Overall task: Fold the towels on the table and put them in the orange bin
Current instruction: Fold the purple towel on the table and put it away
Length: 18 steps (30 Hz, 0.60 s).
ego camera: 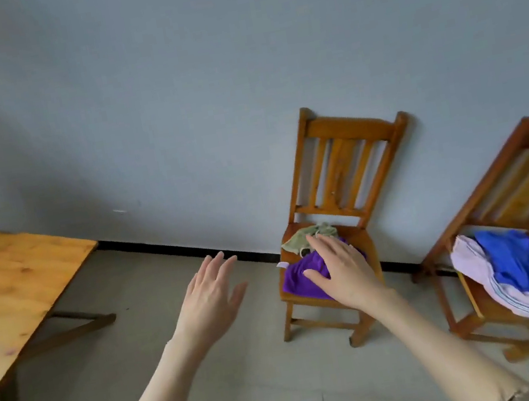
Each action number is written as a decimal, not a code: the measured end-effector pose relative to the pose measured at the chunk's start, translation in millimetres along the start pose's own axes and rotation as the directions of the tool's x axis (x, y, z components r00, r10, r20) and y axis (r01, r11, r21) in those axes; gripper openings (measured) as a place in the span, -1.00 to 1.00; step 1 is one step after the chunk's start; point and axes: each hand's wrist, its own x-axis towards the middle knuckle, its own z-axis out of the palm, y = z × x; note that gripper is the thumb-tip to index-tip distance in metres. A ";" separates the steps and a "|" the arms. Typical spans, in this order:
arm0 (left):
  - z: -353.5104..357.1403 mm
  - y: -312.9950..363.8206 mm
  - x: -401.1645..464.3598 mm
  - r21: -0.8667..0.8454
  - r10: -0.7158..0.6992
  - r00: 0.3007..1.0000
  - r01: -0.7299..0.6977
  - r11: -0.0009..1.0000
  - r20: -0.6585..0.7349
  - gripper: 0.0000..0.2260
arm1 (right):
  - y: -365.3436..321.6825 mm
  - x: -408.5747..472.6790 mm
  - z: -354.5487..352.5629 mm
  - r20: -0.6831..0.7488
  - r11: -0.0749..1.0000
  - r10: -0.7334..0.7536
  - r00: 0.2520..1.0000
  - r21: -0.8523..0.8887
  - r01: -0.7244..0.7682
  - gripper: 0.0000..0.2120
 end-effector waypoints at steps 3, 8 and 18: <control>31.2 23.7 36.0 -0.019 0.078 0.994 -0.076 0.997 0.079 -0.52 | 41.9 2.4 0.2 0.006 0.996 0.094 0.996 0.008 -0.094 -0.39; 89.9 36.5 100.8 -0.099 0.150 0.969 -0.133 0.986 0.195 -0.57 | 103.2 36.5 15.2 0.046 0.977 0.212 0.976 0.008 -0.213 -0.41; 216.9 13.2 247.5 -0.126 0.072 0.842 -0.005 0.992 0.534 -0.59 | 205.4 152.0 97.0 0.245 0.906 0.405 0.881 0.023 -0.423 -0.46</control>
